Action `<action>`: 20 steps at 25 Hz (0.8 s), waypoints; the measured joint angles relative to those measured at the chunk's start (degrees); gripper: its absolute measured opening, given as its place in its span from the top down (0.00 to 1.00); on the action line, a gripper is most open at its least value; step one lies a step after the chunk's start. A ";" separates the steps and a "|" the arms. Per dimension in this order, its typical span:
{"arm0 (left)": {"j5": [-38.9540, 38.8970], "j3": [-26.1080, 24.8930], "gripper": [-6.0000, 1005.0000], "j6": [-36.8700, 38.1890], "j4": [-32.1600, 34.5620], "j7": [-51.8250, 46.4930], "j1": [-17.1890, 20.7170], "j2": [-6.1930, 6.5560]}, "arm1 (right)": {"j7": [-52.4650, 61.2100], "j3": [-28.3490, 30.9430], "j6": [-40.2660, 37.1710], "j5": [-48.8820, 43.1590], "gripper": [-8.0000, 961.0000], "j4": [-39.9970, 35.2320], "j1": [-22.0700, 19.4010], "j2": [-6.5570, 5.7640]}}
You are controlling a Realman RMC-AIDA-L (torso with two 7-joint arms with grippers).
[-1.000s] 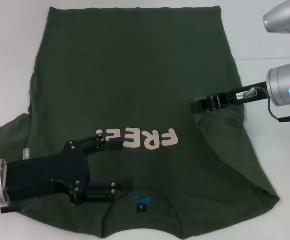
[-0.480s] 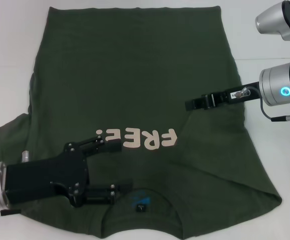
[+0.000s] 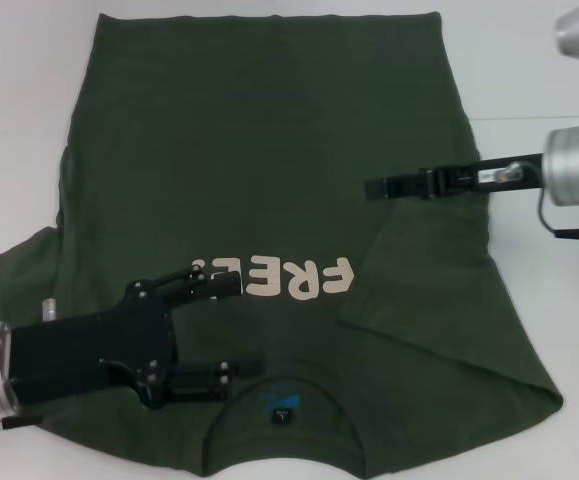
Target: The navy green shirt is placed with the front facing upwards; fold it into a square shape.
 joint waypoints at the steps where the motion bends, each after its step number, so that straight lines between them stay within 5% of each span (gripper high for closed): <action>1: -0.21 -0.15 0.09 -0.01 -0.08 -0.12 0.03 0.01 | -1.74 0.06 -0.77 2.11 0.53 -0.01 -0.92 -0.50; 4: -0.53 -1.31 0.09 0.04 -0.64 -0.39 0.10 0.01 | -9.50 0.92 -4.45 9.89 0.44 -0.06 -4.65 -1.46; 9: -0.55 -1.52 0.09 -0.05 -0.70 -0.73 0.10 0.01 | -29.14 2.30 -14.01 19.94 0.26 -0.09 -10.82 -1.25; 12: -0.56 -1.56 0.09 -0.37 -0.69 -1.74 0.07 0.05 | -41.41 2.18 -21.56 20.31 0.14 -0.10 -13.80 -0.96; 20: 0.85 -1.43 0.09 -6.29 4.18 -12.40 -0.35 0.40 | -58.36 2.19 -31.92 19.64 0.01 -0.17 -20.46 0.43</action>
